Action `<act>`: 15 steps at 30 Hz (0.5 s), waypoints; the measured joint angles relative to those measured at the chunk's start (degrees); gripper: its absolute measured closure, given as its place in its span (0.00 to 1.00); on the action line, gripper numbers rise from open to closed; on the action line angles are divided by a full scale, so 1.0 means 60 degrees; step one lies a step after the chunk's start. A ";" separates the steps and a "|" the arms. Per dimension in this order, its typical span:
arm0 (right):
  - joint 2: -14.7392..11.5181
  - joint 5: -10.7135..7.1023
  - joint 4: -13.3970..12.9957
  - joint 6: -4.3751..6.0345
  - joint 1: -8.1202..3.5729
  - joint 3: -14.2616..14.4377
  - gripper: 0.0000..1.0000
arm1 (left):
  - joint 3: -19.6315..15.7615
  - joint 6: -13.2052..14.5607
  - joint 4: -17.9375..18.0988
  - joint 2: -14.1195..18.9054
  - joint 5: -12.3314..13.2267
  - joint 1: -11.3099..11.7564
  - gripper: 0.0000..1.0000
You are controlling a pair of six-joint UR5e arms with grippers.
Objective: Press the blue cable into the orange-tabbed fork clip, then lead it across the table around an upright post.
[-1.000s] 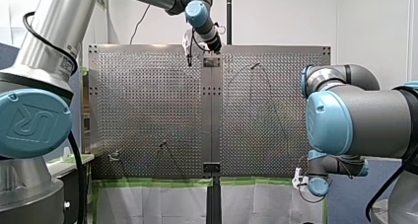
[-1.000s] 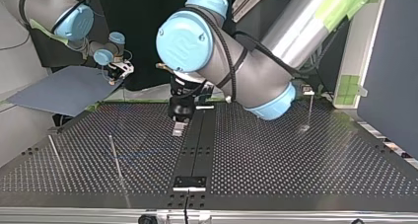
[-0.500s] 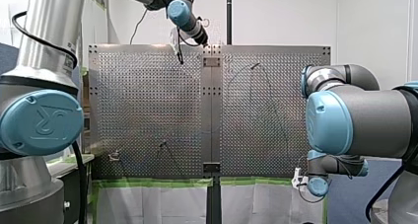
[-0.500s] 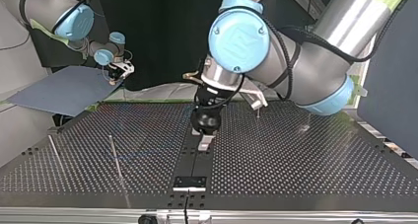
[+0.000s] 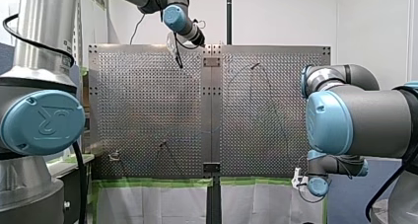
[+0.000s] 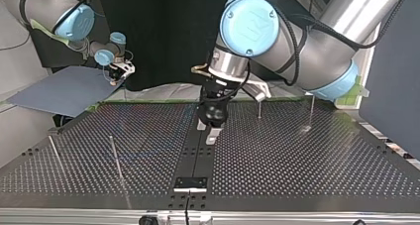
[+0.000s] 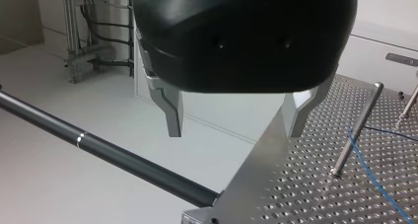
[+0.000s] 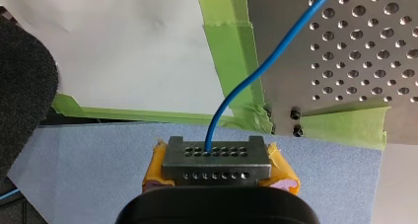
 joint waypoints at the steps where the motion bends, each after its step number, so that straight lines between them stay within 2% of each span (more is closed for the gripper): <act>1: 0.0000 0.0001 0.0000 0.0000 -0.0001 -0.0002 1.00 | -0.0086 -0.0023 0.0089 0.0001 0.0001 0.0006 0.00; 15: 0.0000 -0.0029 0.0001 0.0026 0.0011 0.0000 1.00 | -0.1318 -0.0079 0.1320 -0.0002 -0.0006 0.0104 0.00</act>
